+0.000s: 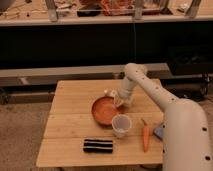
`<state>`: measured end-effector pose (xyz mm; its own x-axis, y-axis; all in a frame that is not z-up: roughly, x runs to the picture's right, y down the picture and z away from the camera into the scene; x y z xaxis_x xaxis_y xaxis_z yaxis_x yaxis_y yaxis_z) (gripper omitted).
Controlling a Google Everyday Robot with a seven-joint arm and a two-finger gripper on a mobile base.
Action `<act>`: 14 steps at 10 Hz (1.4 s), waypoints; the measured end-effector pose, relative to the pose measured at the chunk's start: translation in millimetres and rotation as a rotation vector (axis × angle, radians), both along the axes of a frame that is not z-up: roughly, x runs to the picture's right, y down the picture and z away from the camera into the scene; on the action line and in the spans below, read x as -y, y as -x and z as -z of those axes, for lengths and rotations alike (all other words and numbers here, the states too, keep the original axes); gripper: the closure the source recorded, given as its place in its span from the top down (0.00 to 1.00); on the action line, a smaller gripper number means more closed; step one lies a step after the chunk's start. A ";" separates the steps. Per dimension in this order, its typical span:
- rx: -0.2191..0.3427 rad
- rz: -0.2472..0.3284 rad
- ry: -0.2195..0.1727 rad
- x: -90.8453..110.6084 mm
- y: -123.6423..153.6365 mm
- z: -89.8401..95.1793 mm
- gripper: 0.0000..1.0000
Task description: Push the ceramic bowl across the table
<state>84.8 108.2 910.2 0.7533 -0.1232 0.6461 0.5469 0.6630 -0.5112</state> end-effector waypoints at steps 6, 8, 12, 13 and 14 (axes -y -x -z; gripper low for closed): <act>-0.044 -0.040 0.006 -2.5 -16.2 0.5 0.01; -0.060 -0.053 0.012 -3.2 -22.8 1.9 0.01; -0.083 -0.079 0.021 -1.3 -22.9 0.4 0.01; -0.093 -0.086 0.026 -1.5 -24.3 0.4 0.01; -0.093 -0.086 0.026 -1.4 -24.2 0.4 0.01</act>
<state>109.1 109.6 909.8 0.8172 -0.0393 0.5750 0.4377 0.6913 -0.5749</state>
